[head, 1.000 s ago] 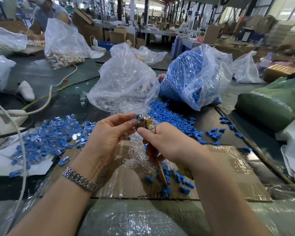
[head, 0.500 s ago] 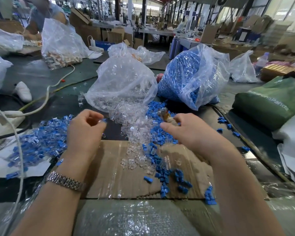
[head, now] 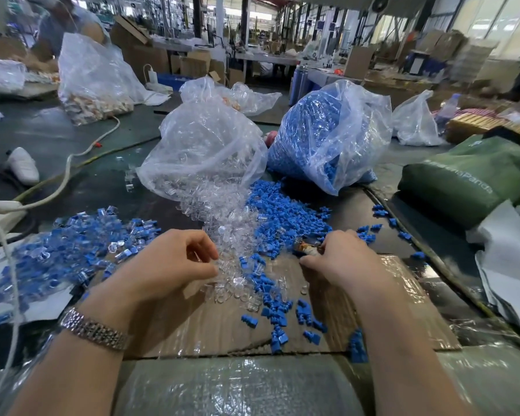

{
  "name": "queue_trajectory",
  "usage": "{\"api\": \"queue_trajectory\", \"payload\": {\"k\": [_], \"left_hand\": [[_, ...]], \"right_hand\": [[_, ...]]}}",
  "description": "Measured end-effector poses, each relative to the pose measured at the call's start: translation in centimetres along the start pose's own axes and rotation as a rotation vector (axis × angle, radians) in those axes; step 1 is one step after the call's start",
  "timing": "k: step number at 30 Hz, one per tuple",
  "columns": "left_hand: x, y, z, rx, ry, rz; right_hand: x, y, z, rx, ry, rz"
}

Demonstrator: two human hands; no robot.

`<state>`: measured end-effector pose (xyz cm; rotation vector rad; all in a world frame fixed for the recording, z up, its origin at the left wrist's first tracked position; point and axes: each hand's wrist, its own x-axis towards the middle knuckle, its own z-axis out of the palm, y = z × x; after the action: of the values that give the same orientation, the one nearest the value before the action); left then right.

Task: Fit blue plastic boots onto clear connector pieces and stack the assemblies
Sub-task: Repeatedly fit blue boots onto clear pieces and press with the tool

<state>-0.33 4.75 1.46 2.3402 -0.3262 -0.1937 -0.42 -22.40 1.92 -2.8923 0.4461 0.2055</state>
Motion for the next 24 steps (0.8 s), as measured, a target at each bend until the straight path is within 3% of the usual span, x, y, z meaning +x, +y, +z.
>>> {"api": "queue_trajectory", "payload": {"k": [4, 7, 10, 20, 24], "left_hand": [[0.1, 0.2, 0.7, 0.061, 0.005, 0.016], [0.1, 0.0, 0.7, 0.059, 0.012, 0.020], [0.3, 0.1, 0.8, 0.049, -0.003, 0.019], [0.6, 0.0, 1.5, 0.061, 0.052, 0.043], [0.6, 0.0, 1.1, -0.058, 0.082, 0.058]], "right_hand": [[-0.1, -0.8, 0.1, -0.025, 0.101, -0.021], [-0.4, -2.1, 0.1, 0.010, 0.258, -0.258], [-0.7, -3.2, 0.6, -0.070, 0.259, -0.442], [-0.1, -4.1, 1.6, -0.192, 0.250, -0.524], [-0.4, -3.8, 1.7, -0.169, 0.308, -0.545]]}}
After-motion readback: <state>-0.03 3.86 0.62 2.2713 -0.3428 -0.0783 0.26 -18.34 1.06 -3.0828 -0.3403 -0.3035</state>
